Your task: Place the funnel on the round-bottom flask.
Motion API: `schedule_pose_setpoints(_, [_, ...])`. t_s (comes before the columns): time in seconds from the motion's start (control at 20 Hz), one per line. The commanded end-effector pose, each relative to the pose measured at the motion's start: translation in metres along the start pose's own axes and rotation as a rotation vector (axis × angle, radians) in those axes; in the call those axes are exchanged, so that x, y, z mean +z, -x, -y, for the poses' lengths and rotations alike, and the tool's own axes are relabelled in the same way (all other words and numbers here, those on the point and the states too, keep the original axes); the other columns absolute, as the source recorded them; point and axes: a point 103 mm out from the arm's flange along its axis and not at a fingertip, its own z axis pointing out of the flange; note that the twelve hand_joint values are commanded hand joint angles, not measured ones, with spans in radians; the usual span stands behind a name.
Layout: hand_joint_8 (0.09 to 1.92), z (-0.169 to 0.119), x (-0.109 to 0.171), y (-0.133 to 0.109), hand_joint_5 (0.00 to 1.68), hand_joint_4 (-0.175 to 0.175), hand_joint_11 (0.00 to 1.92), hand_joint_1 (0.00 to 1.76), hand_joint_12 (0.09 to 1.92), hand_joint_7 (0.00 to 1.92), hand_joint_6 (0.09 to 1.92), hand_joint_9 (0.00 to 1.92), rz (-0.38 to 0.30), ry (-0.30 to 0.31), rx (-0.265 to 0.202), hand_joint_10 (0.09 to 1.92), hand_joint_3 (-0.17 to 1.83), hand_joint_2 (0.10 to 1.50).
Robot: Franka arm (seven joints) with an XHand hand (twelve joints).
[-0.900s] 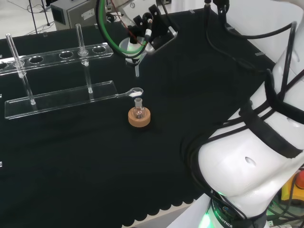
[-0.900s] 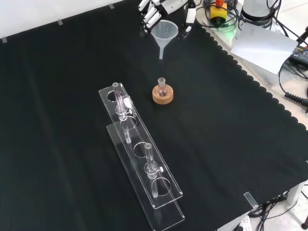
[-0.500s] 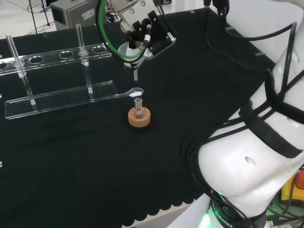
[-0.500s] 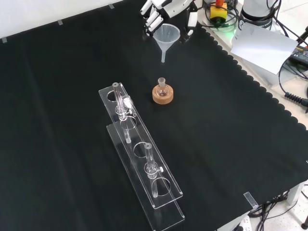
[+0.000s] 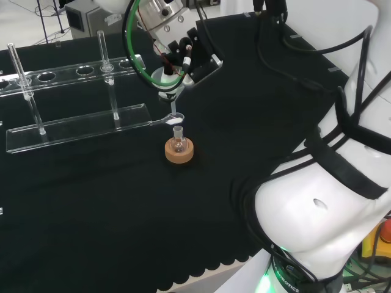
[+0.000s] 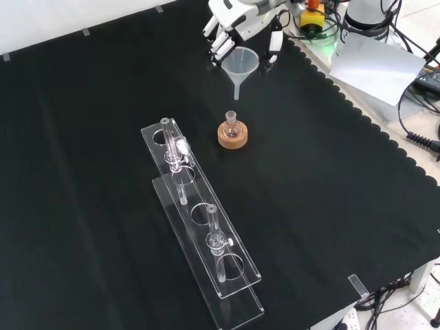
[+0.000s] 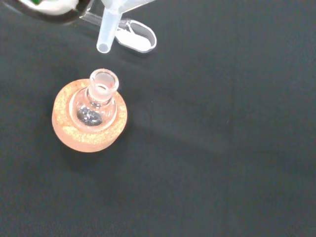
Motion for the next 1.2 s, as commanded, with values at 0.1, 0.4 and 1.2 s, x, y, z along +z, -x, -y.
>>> schedule_pose_setpoints(0.1, [0.76,-0.011,0.016,-0.005,0.71,-0.027,0.55,0.85,1.26,0.78,0.83,1.05,-0.011,-0.023,-0.01,0.61,0.68,0.75])
schedule_pose_setpoints(0.4, [0.76,-0.02,0.026,-0.003,0.71,-0.027,0.55,0.86,1.26,0.78,0.83,1.05,-0.022,-0.03,-0.012,0.61,0.68,0.76])
schedule_pose_setpoints(1.2, [0.76,-0.037,0.035,-0.004,0.71,-0.028,0.55,0.86,1.26,0.78,0.84,1.05,-0.031,-0.058,-0.013,0.61,0.68,0.76])
